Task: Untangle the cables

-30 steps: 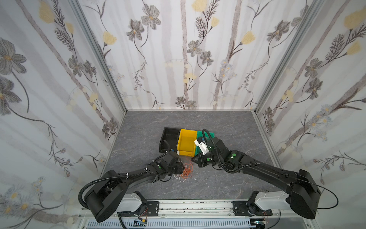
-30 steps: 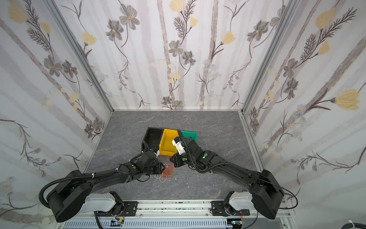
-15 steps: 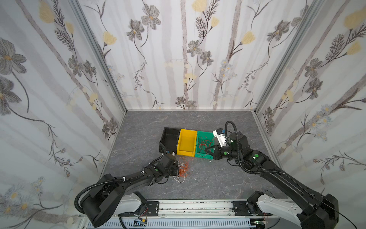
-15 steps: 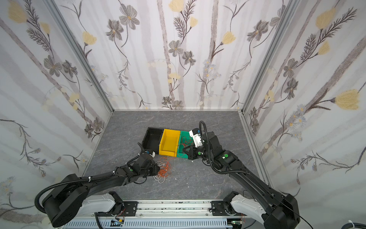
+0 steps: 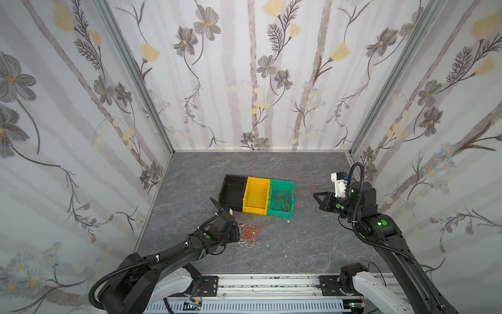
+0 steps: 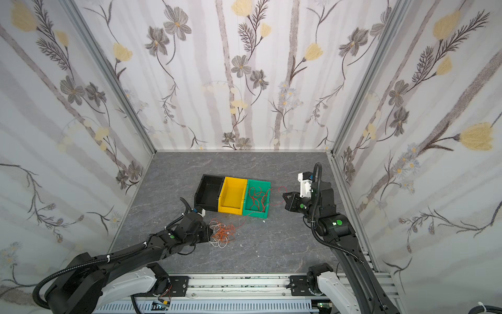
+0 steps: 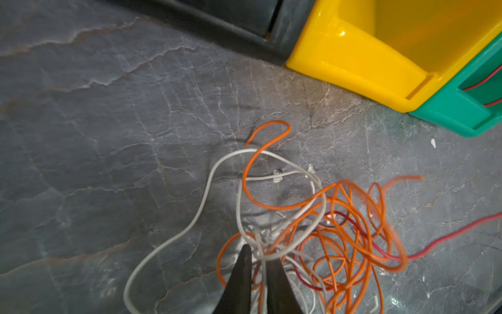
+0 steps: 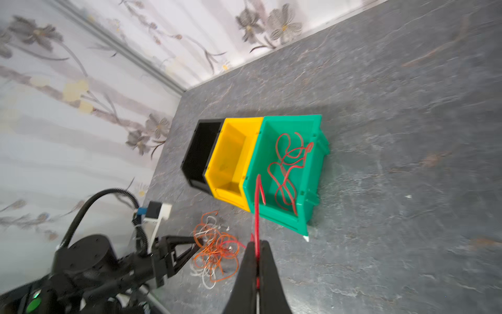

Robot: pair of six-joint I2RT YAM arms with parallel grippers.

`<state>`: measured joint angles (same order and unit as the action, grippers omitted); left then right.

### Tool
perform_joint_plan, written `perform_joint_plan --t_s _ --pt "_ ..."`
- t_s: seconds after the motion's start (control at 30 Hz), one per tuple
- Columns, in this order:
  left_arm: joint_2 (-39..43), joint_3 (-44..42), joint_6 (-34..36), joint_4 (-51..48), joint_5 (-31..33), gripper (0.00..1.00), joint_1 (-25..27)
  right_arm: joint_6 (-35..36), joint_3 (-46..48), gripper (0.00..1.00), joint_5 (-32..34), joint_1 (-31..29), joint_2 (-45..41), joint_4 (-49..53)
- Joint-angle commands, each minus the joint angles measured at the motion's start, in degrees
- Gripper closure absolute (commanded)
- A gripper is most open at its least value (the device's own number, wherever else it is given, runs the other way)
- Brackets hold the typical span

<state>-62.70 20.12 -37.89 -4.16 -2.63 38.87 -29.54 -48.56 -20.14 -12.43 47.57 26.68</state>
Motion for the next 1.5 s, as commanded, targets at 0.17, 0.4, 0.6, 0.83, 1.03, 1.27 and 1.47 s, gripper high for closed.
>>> perform_joint_plan --t_s 0.17,0.4,0.6,0.83,1.03,1.27,1.47 --pt "1.1 0.3 -1.0 -0.2 -0.4 0.78 -0.4 0.5 -0.2 1.0 -5.4 0.8 1.8 -0.3" --pt "3.2 2.8 -0.4 -1.3 -3.1 0.43 -0.3 1.4 -2.8 1.0 -7.5 0.4 2.3 1.1" --pt "3.9 6.0 0.3 -1.1 -5.8 0.31 -0.2 1.5 -2.2 1.0 -5.1 -2.1 2.8 3.1" --pt "-3.5 9.1 1.1 2.3 -6.6 0.26 2.5 -4.1 7.3 0.99 3.7 -4.1 0.2 4.3" --pt "-9.3 12.7 2.9 1.8 -3.5 0.26 5.1 -5.5 12.3 0.77 13.0 -4.3 -1.0 9.6" --pt "-12.6 13.9 4.0 1.5 -1.0 0.29 5.5 -6.2 10.5 0.56 23.4 -13.4 1.6 12.7" --pt "-14.3 13.8 3.9 2.9 -1.8 0.31 5.7 -11.2 11.1 0.53 19.6 -24.4 6.9 -0.8"
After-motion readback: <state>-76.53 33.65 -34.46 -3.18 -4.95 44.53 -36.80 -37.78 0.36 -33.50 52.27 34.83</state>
